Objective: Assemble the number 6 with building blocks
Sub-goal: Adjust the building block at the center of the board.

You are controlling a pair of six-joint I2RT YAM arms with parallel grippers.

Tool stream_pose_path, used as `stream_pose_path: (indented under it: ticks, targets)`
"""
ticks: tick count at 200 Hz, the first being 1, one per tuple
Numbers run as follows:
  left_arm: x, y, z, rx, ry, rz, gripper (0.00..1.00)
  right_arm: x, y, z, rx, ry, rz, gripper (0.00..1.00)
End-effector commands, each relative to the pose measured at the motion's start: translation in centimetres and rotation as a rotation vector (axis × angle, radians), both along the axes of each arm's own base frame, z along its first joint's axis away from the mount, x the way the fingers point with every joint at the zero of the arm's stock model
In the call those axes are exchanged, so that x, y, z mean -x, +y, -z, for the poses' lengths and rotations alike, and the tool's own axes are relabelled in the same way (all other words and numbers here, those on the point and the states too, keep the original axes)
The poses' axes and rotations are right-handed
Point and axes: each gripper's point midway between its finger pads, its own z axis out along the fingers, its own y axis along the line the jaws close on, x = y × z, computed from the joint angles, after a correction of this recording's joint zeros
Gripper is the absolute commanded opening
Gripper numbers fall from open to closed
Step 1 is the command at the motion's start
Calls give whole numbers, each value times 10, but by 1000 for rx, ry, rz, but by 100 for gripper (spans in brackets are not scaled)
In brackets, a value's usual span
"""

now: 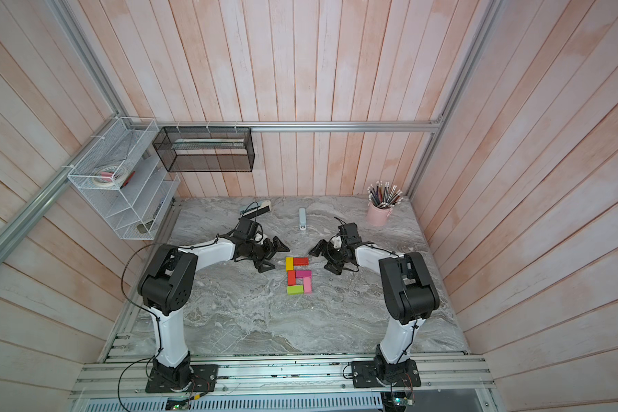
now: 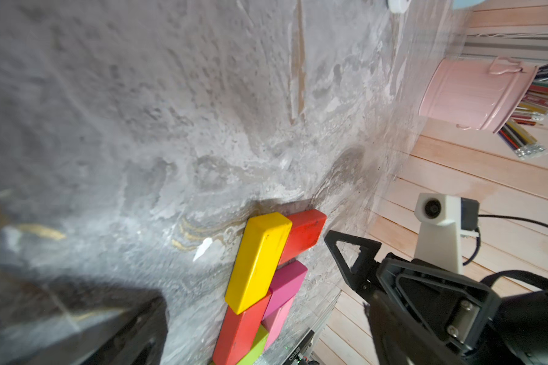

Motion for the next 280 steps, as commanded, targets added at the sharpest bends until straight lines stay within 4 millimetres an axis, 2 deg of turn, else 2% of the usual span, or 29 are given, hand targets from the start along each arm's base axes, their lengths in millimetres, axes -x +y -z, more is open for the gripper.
stream_pose_path:
  ticks: [1, 102, 280]
  targets:
    - [8, -1, 28, -43, 51, 11, 100, 2, 1, -6, -11, -18, -11, 94]
    - [-5, -18, 29, -8, 43, -1, 100, 7, 1, -4, -14, -7, -18, 94]
    - [-7, -34, 29, 1, 43, -1, 100, 7, 2, -3, -26, -6, -36, 94]
